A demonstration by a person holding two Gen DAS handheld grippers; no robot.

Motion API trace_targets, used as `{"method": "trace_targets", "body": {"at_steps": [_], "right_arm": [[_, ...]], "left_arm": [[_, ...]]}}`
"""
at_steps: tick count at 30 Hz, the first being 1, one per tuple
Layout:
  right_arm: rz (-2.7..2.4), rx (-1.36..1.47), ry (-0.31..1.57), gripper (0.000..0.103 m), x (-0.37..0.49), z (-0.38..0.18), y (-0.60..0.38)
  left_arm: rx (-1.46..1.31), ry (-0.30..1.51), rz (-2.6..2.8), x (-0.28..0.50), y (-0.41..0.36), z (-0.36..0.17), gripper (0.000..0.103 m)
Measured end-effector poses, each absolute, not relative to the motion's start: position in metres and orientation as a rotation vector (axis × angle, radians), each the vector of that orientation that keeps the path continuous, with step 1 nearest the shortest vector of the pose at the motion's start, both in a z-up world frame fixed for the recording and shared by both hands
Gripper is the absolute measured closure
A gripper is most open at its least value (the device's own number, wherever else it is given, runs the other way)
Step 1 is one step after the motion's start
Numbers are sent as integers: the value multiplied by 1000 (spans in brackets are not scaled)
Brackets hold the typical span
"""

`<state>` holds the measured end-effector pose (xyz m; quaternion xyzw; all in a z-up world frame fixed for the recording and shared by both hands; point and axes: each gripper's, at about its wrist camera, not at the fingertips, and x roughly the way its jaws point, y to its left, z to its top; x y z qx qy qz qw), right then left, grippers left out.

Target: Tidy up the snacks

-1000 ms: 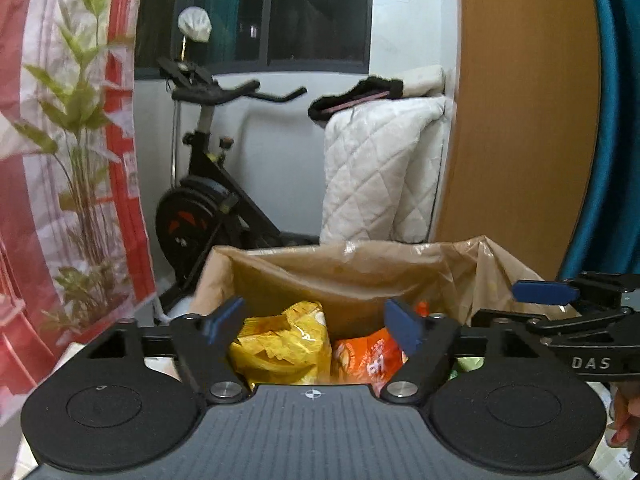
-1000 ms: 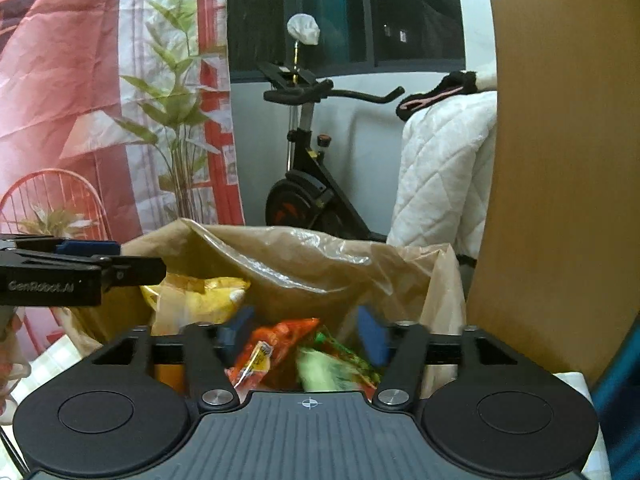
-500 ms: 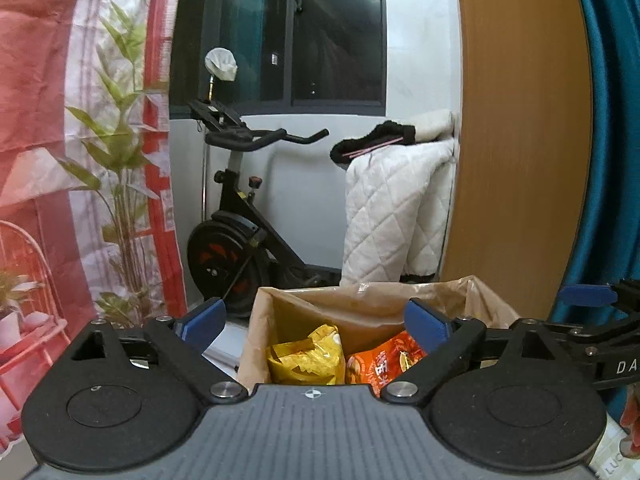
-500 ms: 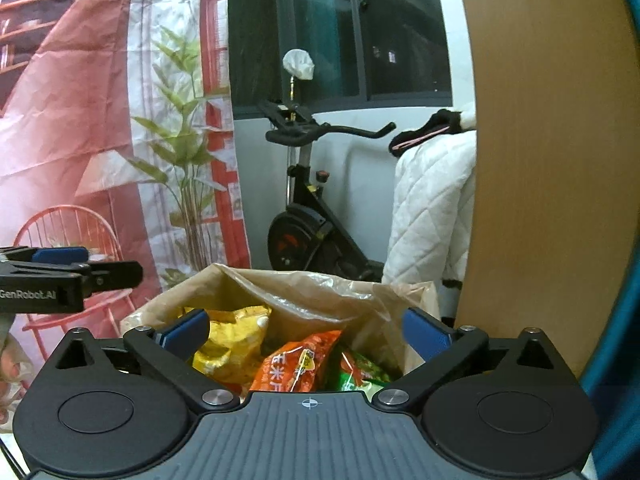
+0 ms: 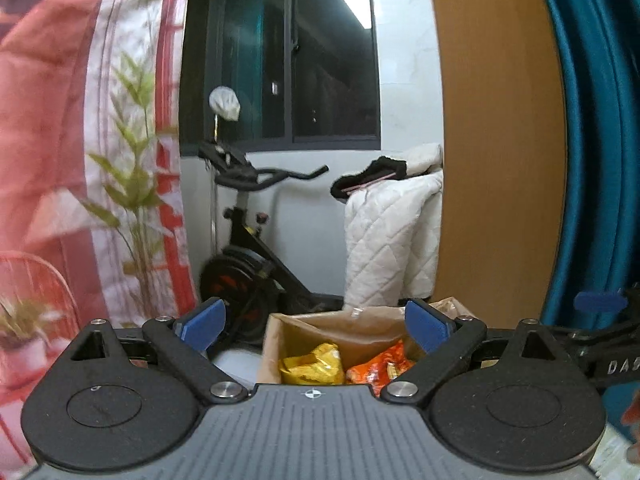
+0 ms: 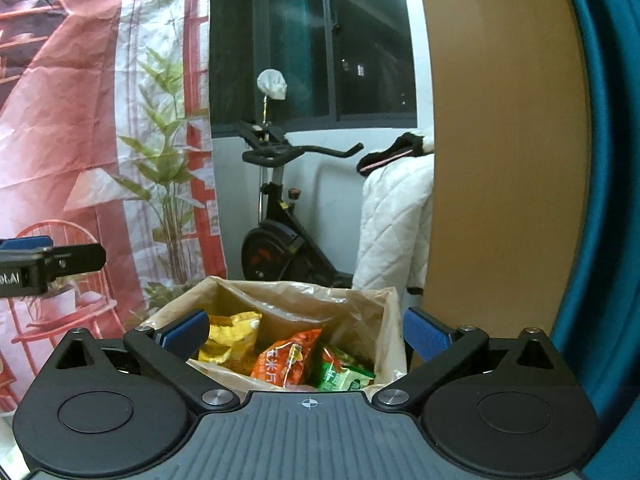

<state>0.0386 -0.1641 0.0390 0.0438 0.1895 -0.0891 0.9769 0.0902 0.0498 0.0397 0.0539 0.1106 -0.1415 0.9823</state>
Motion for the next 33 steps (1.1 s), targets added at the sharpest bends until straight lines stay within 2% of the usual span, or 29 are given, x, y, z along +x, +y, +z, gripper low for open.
{"method": "trace_targets", "body": {"at_steps": [10,33], "right_arm": [[-171,111,365,1,16,45,-157],[-150,120,369,1,8,42,-153]], "left_arm": [[90,208,-304,61,48,41,5],[16,281,-247,61,48,31,6]]}}
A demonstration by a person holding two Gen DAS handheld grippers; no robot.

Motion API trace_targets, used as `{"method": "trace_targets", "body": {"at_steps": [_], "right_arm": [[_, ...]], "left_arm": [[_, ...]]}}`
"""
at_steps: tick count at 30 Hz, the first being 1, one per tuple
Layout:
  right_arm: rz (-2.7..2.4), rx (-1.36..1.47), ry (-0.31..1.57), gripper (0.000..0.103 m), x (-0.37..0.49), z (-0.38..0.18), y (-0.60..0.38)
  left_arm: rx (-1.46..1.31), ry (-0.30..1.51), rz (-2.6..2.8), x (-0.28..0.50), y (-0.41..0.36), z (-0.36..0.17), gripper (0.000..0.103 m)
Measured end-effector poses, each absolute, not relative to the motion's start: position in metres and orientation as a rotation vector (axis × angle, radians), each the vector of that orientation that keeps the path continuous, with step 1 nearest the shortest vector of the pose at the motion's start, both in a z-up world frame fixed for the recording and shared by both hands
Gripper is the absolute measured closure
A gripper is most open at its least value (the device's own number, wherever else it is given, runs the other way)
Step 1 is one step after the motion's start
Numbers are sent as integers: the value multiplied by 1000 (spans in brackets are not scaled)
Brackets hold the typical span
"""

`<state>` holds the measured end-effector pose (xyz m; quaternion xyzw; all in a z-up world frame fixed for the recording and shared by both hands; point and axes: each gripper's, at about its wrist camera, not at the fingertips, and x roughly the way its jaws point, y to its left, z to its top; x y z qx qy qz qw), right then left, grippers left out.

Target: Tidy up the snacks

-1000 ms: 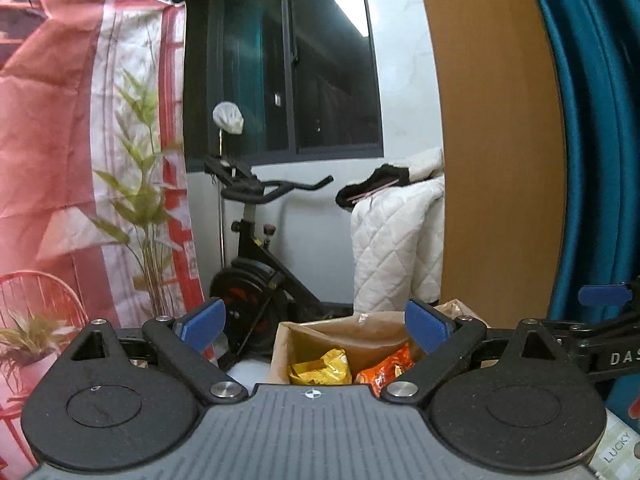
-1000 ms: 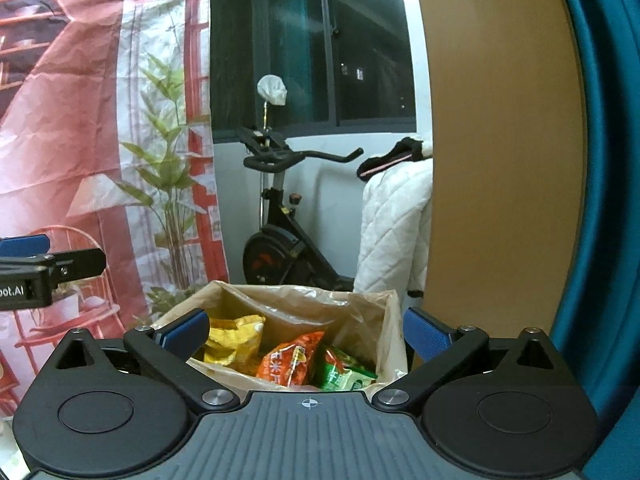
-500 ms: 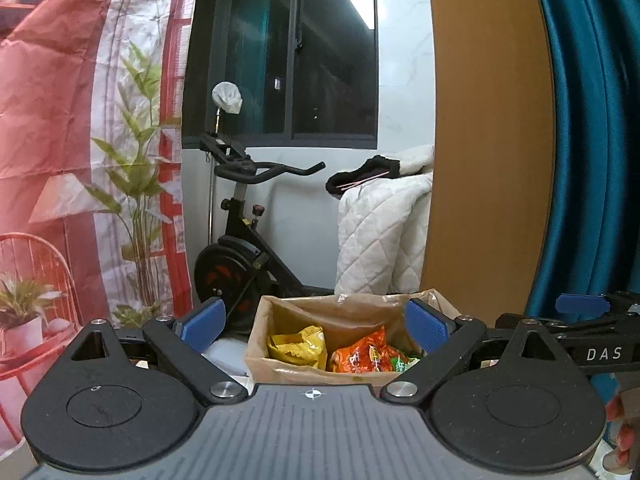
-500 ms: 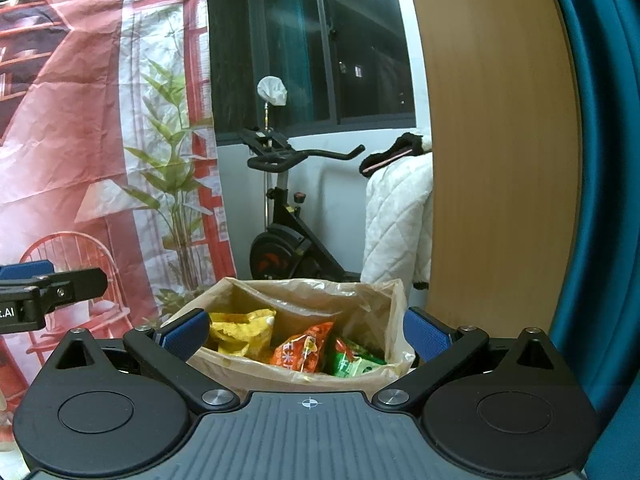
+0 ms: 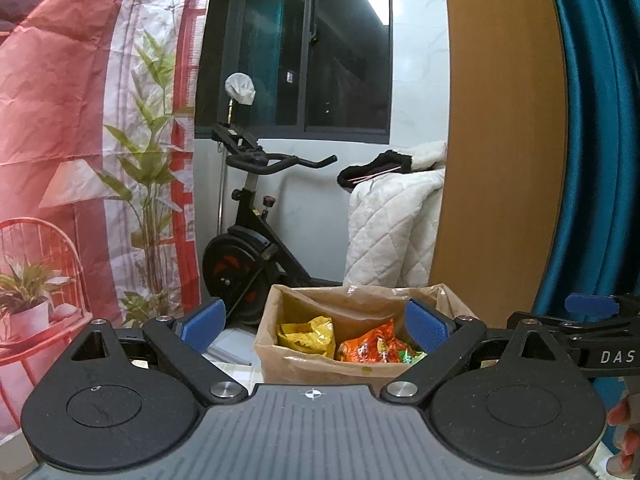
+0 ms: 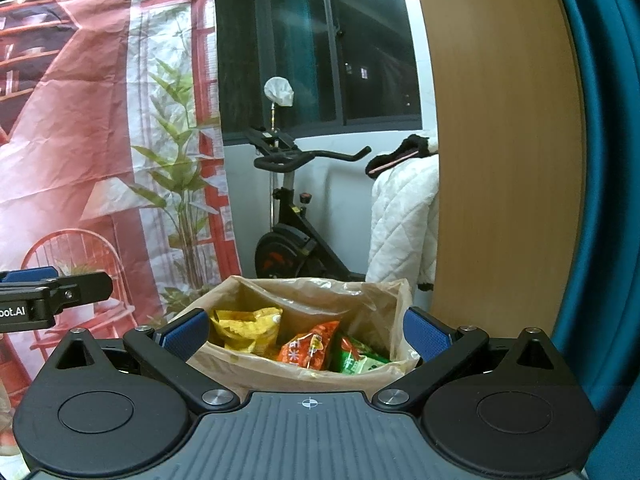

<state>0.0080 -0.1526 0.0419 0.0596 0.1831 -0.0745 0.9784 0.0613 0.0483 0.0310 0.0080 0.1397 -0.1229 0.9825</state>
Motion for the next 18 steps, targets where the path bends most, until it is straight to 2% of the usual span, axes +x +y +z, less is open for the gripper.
{"method": "trace_targets", "body": {"at_steps": [18], "right_arm": [[-148,115,371,1,8,43,-152]], "left_arm": [[-2,297,-223,60,46,30,6]]}}
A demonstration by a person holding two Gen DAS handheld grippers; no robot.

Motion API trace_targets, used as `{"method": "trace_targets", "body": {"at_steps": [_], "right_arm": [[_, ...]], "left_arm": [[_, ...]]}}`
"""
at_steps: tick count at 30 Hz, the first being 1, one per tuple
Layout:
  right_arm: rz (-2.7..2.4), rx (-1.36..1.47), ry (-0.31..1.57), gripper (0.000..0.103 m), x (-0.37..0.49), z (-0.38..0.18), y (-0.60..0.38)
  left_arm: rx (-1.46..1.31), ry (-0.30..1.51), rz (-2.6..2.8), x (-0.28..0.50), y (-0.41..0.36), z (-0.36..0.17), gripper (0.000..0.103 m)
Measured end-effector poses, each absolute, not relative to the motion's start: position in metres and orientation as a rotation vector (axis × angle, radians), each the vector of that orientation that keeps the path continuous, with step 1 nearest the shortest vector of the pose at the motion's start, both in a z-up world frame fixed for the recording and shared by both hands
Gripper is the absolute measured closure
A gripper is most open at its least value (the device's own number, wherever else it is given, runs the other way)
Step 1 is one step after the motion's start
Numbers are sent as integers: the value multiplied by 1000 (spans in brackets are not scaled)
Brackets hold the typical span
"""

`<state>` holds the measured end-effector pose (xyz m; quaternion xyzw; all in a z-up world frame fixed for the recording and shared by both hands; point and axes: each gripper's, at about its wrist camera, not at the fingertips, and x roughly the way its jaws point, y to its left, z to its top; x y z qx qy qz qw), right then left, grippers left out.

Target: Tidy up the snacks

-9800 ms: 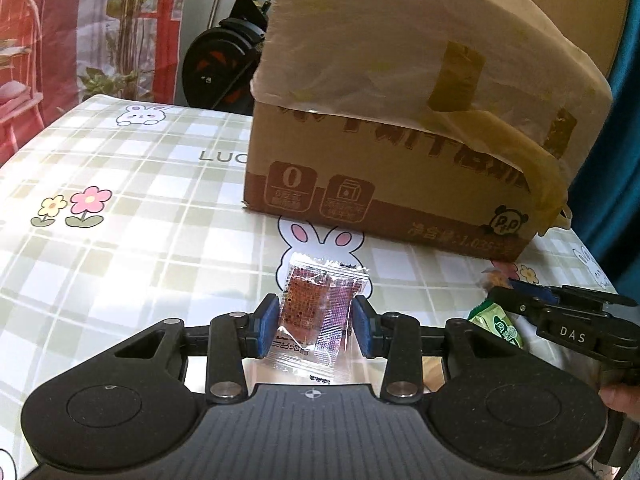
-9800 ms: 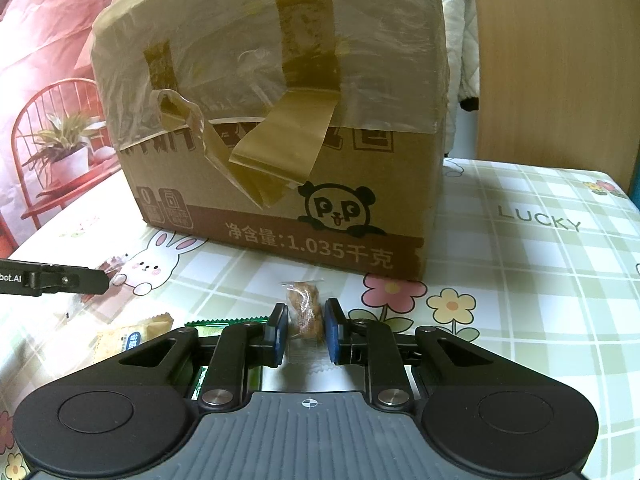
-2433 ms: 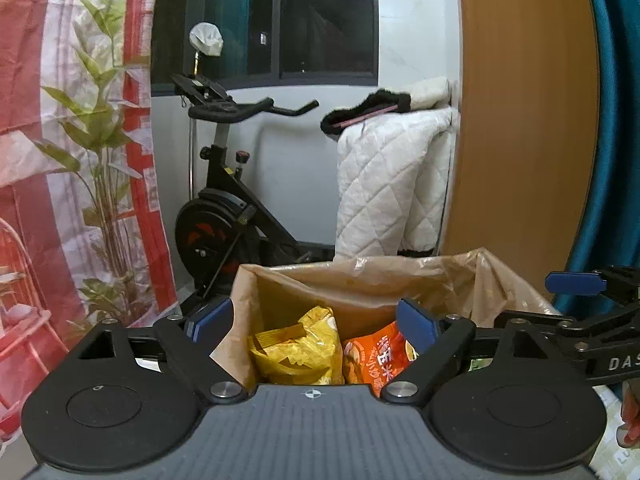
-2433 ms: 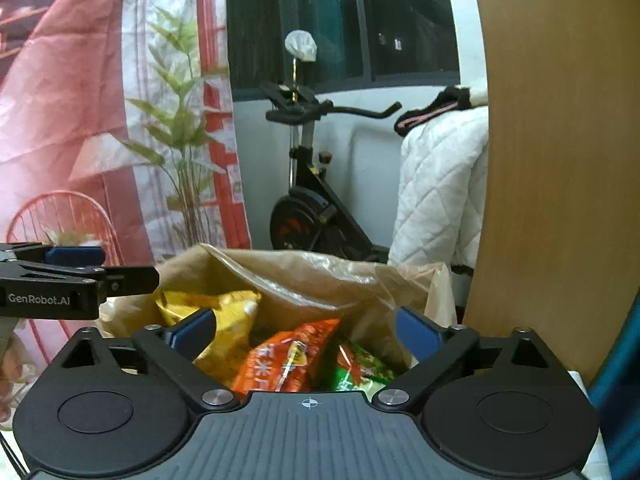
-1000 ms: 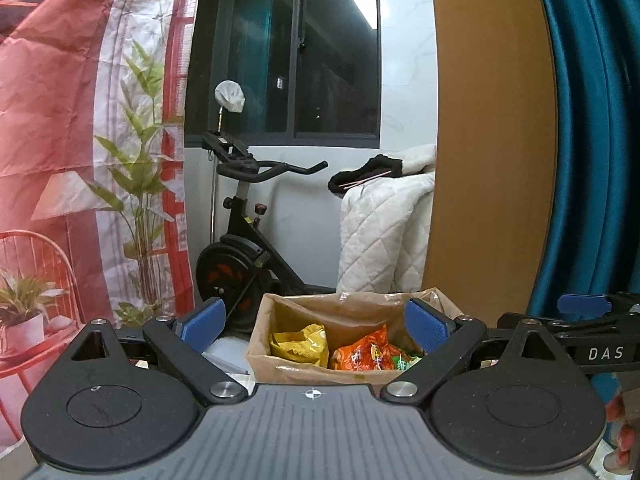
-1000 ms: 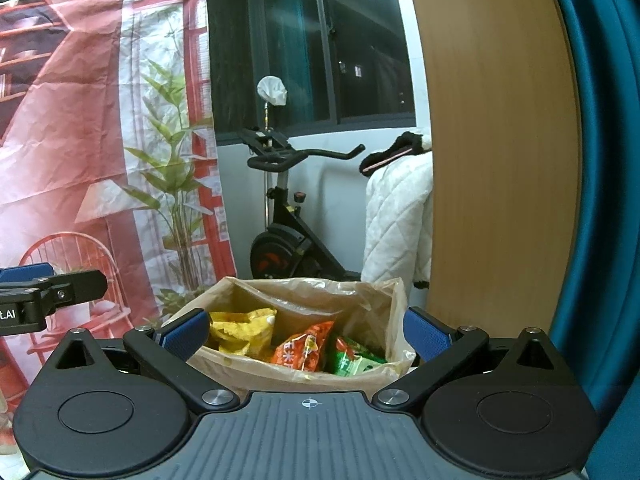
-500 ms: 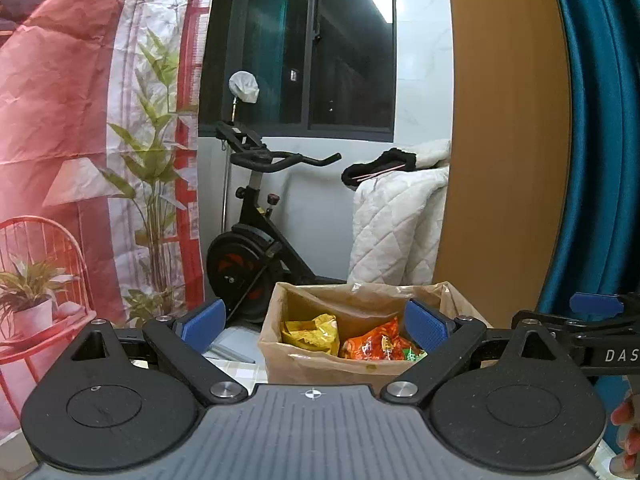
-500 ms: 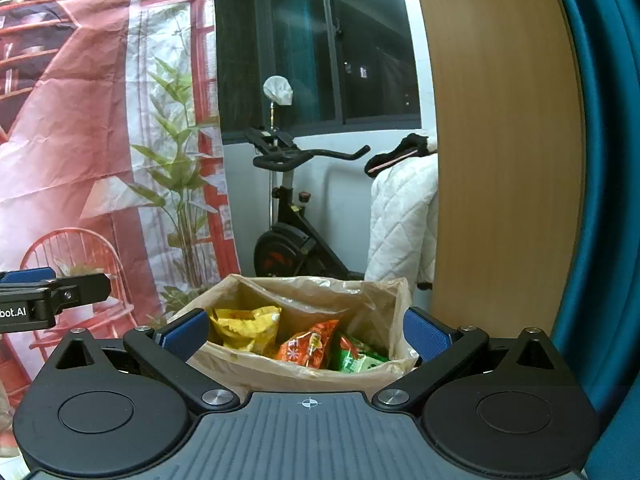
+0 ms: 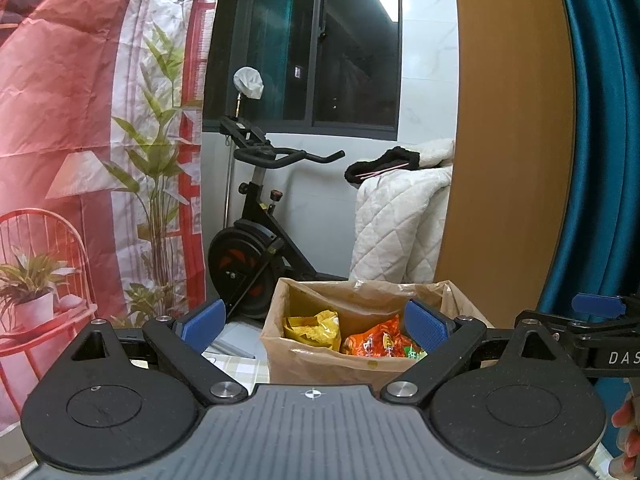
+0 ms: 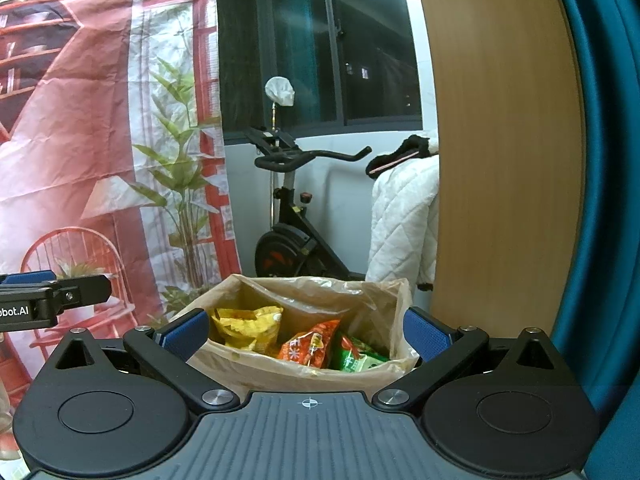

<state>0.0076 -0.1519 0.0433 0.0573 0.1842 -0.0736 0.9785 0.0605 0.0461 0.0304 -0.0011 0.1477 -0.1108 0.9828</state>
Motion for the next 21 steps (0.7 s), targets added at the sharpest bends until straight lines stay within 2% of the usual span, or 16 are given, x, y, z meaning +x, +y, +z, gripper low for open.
{"method": "trace_targets", "body": {"at_steps": [21], "right_arm": [[-146,115,372,1,7,45,-149]], "left_arm": [[-13,298,-211,59,40,32,6]]}}
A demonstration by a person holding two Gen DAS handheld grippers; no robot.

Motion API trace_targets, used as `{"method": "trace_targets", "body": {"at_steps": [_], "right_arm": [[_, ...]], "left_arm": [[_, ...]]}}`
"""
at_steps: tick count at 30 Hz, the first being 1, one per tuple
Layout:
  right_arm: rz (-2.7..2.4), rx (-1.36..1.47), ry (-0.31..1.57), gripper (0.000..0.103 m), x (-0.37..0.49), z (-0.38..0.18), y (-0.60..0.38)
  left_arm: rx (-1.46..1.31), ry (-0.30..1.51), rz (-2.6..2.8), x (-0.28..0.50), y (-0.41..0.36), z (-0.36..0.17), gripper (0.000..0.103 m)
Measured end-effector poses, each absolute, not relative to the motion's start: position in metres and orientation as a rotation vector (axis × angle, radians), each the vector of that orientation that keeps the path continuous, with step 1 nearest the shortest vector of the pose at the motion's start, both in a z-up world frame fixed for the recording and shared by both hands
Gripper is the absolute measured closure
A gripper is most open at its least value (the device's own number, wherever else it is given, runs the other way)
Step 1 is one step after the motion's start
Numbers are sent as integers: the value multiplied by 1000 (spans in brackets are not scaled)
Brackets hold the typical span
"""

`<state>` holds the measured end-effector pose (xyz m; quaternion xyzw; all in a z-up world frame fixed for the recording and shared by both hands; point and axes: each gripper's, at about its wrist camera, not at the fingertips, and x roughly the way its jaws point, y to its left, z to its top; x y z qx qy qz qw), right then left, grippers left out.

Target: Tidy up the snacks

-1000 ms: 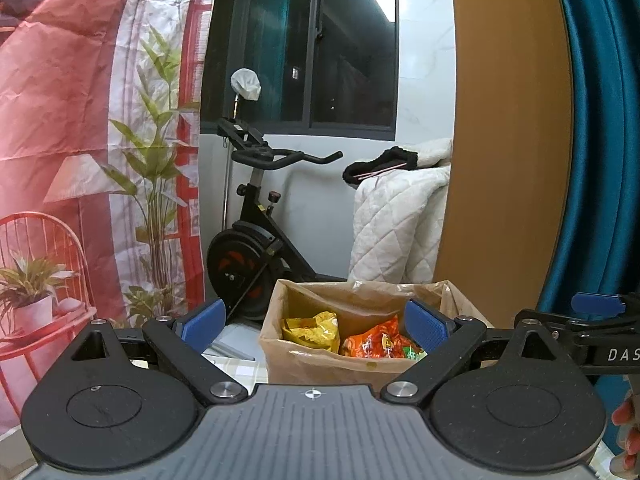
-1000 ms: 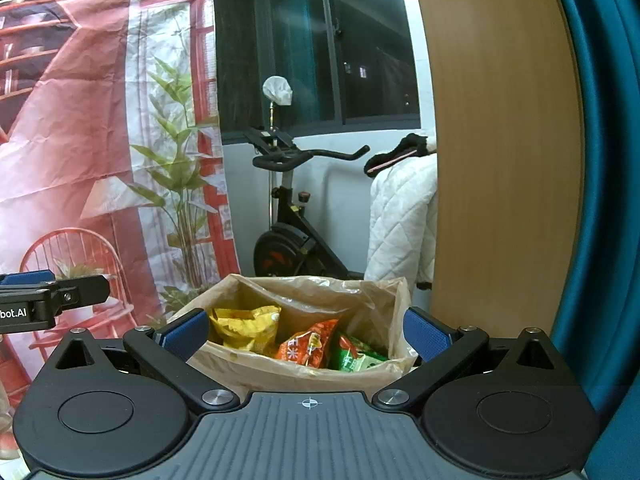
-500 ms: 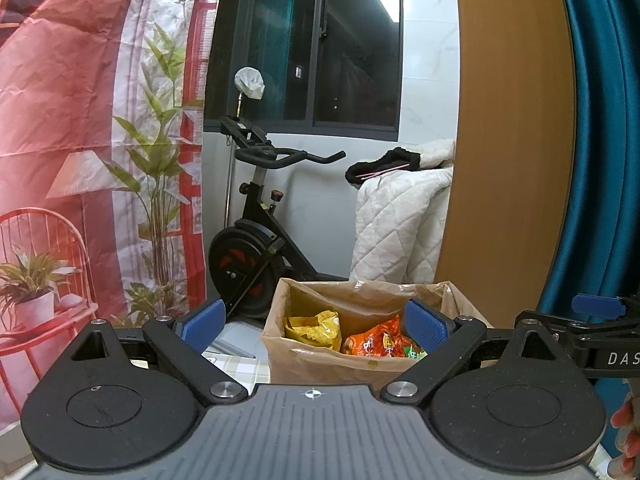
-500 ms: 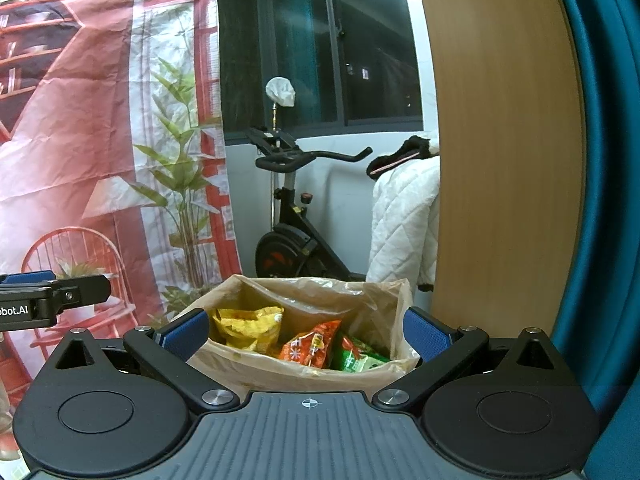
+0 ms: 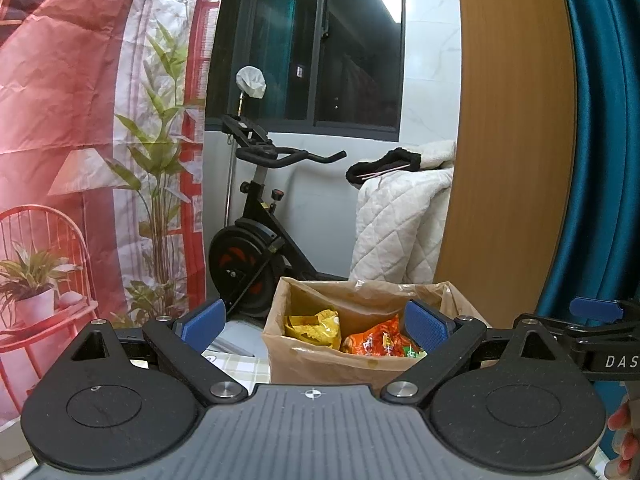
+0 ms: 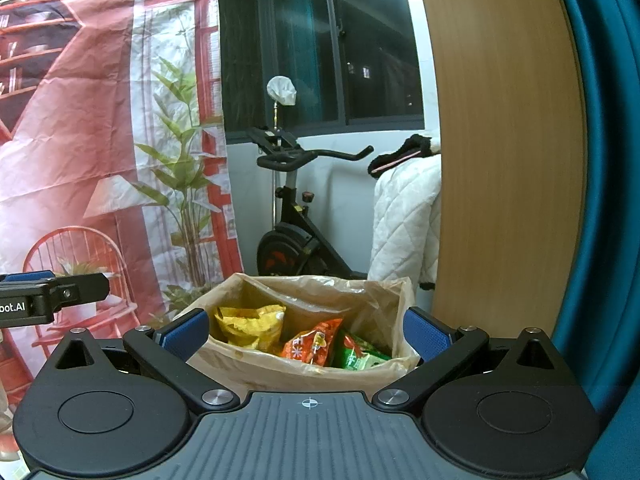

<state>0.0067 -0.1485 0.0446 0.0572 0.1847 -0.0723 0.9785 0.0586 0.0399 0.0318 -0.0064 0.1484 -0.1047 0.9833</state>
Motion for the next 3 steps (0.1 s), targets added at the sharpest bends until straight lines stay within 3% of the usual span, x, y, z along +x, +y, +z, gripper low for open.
{"method": "trace_targets", "body": {"at_steps": [3], "right_arm": [[-145,114,374,1,6,45,-147]], "left_arm": [[-12,299,-211,58,38,31,6]]}}
